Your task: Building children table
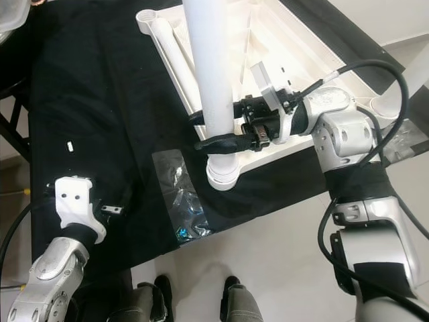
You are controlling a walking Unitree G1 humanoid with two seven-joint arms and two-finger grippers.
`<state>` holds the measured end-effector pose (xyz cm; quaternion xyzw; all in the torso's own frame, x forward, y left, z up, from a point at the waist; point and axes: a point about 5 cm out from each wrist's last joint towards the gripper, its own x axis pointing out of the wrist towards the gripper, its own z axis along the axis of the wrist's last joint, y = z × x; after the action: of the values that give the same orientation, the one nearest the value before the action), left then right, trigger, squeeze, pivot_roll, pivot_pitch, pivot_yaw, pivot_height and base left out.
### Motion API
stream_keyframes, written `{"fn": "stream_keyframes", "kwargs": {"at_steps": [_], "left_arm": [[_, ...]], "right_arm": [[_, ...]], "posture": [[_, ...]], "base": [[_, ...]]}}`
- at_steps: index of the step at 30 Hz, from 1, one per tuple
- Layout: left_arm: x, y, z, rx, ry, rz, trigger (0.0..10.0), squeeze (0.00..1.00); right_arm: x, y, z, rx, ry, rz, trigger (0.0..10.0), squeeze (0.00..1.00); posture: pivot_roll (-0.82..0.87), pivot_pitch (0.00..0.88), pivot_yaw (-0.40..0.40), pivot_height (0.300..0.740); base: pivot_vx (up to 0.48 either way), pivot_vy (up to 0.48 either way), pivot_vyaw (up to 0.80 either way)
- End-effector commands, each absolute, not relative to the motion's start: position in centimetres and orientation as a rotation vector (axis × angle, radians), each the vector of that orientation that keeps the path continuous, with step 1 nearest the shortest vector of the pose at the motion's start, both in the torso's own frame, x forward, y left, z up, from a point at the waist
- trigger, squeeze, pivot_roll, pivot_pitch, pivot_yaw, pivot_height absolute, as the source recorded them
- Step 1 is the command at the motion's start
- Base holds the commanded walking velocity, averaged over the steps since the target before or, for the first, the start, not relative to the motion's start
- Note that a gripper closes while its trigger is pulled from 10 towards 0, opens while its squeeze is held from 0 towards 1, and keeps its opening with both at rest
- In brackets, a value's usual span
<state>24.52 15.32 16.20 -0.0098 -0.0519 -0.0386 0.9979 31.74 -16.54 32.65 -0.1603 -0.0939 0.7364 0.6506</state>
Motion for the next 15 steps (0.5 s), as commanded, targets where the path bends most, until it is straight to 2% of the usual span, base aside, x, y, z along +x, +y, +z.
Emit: {"fn": "stream_keyframes", "kwargs": {"at_steps": [1, 6, 15], "left_arm": [[24.14, 15.91, 15.34, -0.010, -0.056, -0.062, 10.0, 0.00], [24.06, 15.96, 15.35, -0.008, -0.054, -0.064, 10.0, 0.00], [23.36, 16.09, 15.39, -0.001, -0.048, -0.061, 10.0, 0.00]], "right_arm": [[31.07, -16.07, 32.48, -0.343, -0.205, 1.740, 10.0, 0.00], [30.53, -16.21, 32.72, -0.325, -0.190, 1.771, 10.0, 0.00], [30.46, -15.95, 33.19, -0.432, -0.178, 1.780, 10.0, 0.00]], "posture": [[0.09, 0.376, 0.042, 0.740], [0.10, 0.374, 0.044, 0.740], [0.11, 0.390, 0.046, 0.740]], "base": [[0.000, 0.000, 0.00], [0.000, 0.000, 0.00], [0.000, 0.000, 0.00]]}}
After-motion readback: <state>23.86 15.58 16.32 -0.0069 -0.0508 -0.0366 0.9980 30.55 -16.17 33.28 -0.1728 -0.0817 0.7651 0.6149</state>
